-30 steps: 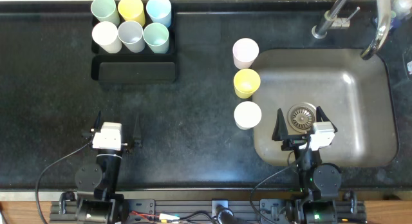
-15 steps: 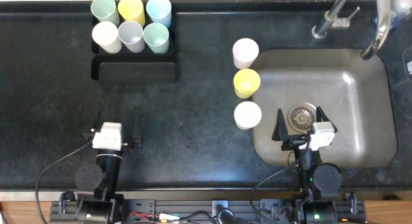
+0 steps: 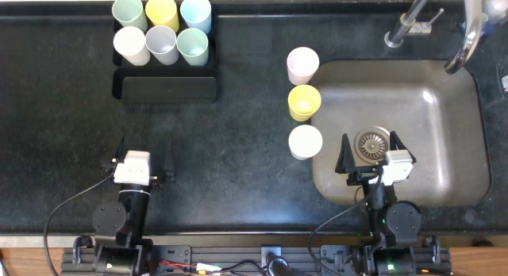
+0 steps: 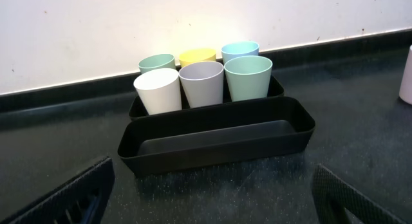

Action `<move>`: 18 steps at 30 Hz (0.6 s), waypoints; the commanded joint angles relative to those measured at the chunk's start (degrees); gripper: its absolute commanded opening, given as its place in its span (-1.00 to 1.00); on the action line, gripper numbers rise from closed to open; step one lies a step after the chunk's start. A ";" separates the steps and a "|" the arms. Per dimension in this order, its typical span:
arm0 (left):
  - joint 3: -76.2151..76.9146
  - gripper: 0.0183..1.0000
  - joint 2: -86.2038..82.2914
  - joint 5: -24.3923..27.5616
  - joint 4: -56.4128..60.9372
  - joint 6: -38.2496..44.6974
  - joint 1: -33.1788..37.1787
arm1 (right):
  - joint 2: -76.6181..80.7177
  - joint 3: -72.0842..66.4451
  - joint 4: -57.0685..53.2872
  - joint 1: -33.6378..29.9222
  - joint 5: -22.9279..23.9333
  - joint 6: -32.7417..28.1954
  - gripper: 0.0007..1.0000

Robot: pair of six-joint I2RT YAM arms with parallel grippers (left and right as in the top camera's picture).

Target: Store Cups

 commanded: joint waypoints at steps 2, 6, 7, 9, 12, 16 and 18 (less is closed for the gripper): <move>6.14 1.00 5.31 3.78 -0.11 -0.52 0.00 | -0.61 -0.76 0.17 0.09 -0.57 -0.22 1.00; 19.80 1.00 22.38 10.45 -0.17 -2.01 0.00 | -0.61 -0.76 0.17 0.09 -0.57 -0.22 1.00; 23.96 1.00 27.63 12.94 -0.17 -2.01 0.00 | -0.61 -0.76 0.17 0.09 -0.57 -0.22 1.00; 34.77 1.00 39.95 20.46 -0.68 -2.01 0.00 | -0.61 -0.76 0.15 0.09 -0.57 -0.22 1.00; 54.36 1.00 57.75 35.87 -5.22 -1.99 -0.90 | -0.59 -0.76 0.17 0.09 -0.57 -0.22 0.99; 85.57 1.00 80.21 36.17 -22.23 -2.01 -8.09 | -0.61 -0.76 0.17 0.09 -0.57 -0.22 1.00; 100.89 1.00 90.58 25.42 -32.46 -5.79 -13.25 | -0.59 -0.76 0.15 0.09 -0.57 -0.22 1.00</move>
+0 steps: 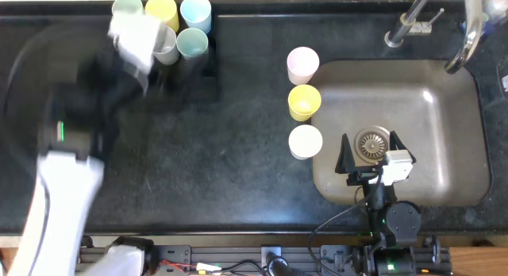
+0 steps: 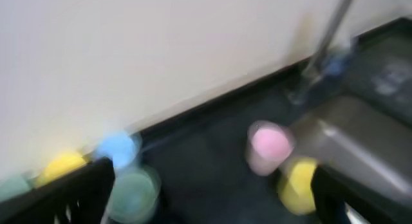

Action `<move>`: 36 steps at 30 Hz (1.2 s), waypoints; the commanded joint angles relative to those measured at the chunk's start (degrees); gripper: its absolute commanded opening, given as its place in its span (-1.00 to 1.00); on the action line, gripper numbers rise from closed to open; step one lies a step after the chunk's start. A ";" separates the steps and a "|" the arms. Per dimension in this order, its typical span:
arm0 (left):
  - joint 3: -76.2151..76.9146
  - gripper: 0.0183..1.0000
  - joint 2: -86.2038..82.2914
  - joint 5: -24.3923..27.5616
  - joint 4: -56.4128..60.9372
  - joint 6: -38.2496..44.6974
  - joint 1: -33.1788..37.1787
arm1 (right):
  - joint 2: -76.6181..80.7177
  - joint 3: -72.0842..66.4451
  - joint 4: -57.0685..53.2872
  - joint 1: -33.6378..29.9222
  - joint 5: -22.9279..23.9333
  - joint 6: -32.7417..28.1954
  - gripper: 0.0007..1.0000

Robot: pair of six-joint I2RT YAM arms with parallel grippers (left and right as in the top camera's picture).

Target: Store Cups

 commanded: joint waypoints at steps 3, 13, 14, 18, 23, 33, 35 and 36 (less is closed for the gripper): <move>44.83 1.00 31.28 -23.32 -26.73 -17.77 -15.23 | -0.59 -0.76 0.28 0.09 -0.57 -0.20 0.99; 77.99 1.00 62.99 -23.28 -51.69 -39.45 -21.49 | -0.59 -0.76 0.31 0.09 -0.57 -0.22 0.99; 77.99 1.00 63.78 -22.73 -51.69 -40.35 -21.49 | -0.61 -0.76 0.31 0.09 -0.57 -0.22 1.00; 77.99 0.99 66.66 -20.65 -51.69 -42.05 -21.57 | -0.59 -0.76 0.31 0.09 -0.57 -0.22 1.00; 78.01 1.00 69.79 -18.67 -51.69 -42.42 -21.88 | -0.61 -0.76 0.31 0.09 -0.57 -0.22 1.00; 77.99 1.00 73.83 -17.75 -54.07 -42.42 -22.03 | -0.59 -0.76 0.31 0.09 -0.57 -0.22 1.00; 77.99 1.00 73.90 -18.27 -54.10 -42.40 -22.03 | -0.59 -0.76 0.28 0.09 -0.57 -0.22 0.99; 77.99 1.00 73.90 -18.58 -54.16 -42.40 -22.03 | -0.61 -0.76 0.31 0.09 -0.57 -0.20 0.99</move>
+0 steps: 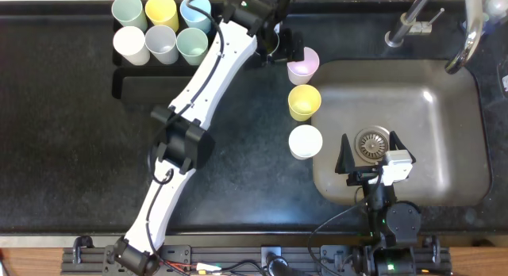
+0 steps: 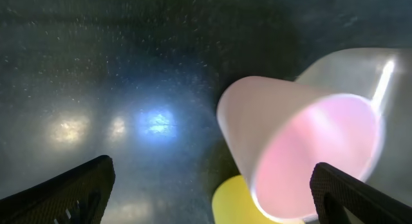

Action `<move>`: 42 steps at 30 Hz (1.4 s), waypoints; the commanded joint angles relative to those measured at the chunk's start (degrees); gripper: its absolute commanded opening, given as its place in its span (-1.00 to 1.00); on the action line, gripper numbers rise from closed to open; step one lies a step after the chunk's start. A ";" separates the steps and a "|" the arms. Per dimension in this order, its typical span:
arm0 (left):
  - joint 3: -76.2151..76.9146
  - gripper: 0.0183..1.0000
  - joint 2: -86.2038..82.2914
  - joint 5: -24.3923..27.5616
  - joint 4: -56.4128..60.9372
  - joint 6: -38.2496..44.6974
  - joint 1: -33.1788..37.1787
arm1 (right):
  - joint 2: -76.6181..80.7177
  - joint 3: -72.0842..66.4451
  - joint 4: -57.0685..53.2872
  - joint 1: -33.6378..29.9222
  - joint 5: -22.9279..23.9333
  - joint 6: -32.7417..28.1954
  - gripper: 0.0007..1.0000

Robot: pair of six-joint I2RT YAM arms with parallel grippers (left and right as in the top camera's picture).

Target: Store Cups

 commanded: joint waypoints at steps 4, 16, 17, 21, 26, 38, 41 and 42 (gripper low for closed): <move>1.31 1.00 1.55 -0.44 -0.74 -0.61 -0.28 | -0.61 -0.76 0.31 0.09 -0.39 -0.22 1.00; 0.87 1.00 2.45 -0.48 -0.66 -0.63 -0.83 | -0.59 -0.76 0.31 0.09 -0.39 -0.24 0.99; 0.87 1.00 2.45 -0.59 -0.68 -0.63 -0.92 | -0.59 -0.76 0.31 0.09 -0.39 -0.24 1.00; 0.87 0.88 2.45 -0.90 -0.70 -0.66 -1.22 | -0.61 -0.76 0.31 0.09 -0.39 -0.24 0.99; 0.50 -0.96 2.51 -1.03 -0.63 -0.63 -1.27 | -0.61 -0.76 0.31 0.09 -0.39 -0.24 1.00; 0.57 -0.96 -4.24 -3.78 -0.61 -0.70 0.85 | -0.61 -0.76 0.31 0.09 -0.39 -0.24 0.99; 0.55 -0.96 -12.66 -6.51 -3.76 -2.67 3.96 | -0.59 -0.76 0.28 0.09 -0.39 -0.24 1.00; 0.37 -0.96 -15.67 -7.54 -5.22 -3.61 5.27 | -0.61 -0.76 0.28 0.09 -0.39 -0.24 1.00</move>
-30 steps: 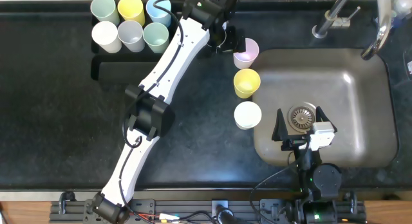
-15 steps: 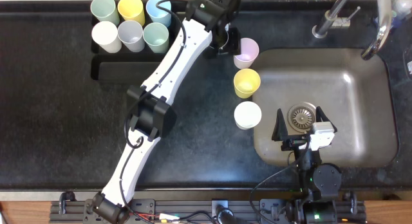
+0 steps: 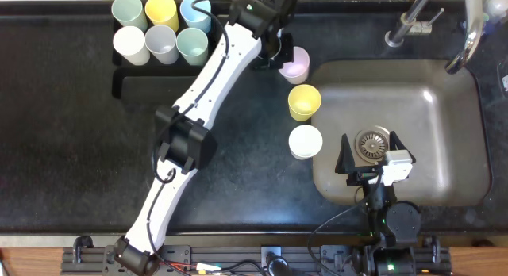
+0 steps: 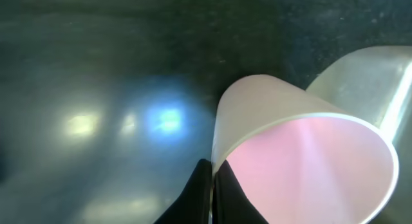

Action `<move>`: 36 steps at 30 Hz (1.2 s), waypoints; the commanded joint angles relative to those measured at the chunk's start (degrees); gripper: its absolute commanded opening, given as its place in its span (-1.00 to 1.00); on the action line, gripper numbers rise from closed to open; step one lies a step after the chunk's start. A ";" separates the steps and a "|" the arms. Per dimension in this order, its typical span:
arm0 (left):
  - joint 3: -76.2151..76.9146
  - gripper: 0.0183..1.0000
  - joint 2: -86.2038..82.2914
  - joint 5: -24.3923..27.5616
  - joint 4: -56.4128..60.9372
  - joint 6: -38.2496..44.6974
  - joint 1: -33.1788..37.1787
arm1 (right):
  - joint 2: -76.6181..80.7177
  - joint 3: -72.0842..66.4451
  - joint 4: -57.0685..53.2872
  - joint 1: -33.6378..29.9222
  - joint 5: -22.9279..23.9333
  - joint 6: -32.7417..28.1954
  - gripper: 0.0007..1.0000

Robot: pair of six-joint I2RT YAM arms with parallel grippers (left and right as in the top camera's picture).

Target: Store Cups

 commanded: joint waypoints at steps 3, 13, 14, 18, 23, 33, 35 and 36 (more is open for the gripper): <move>-4.59 -0.96 -26.27 -7.13 -5.44 -4.57 10.16 | -0.61 -0.76 0.31 0.09 -0.37 -0.24 1.00; -63.39 -0.96 -63.87 -5.27 9.62 -4.59 38.51 | -0.61 -0.76 0.31 0.09 -0.37 -0.24 1.00; -64.70 -0.96 -63.84 -5.29 9.64 -4.57 39.69 | -0.59 -0.76 0.31 0.09 -0.37 -0.24 1.00; -65.61 -0.96 -58.64 -5.70 11.19 -4.52 43.17 | -0.61 -0.76 0.31 0.09 -0.37 -0.24 1.00; -65.51 -0.96 -52.17 -4.04 15.08 -4.55 45.46 | -0.59 -0.76 0.33 0.09 -0.37 -0.24 1.00; -60.81 -0.96 -42.99 -0.24 17.49 -4.57 46.16 | -0.59 -0.76 0.33 0.09 -0.37 -0.24 0.99; -60.76 -0.96 -42.14 0.33 18.23 -4.57 46.10 | -0.59 -0.76 0.31 0.09 -0.37 -0.22 1.00; -60.76 -0.96 -41.90 0.39 18.38 -4.57 46.10 | -0.61 -0.76 0.33 0.09 -0.37 -0.22 1.00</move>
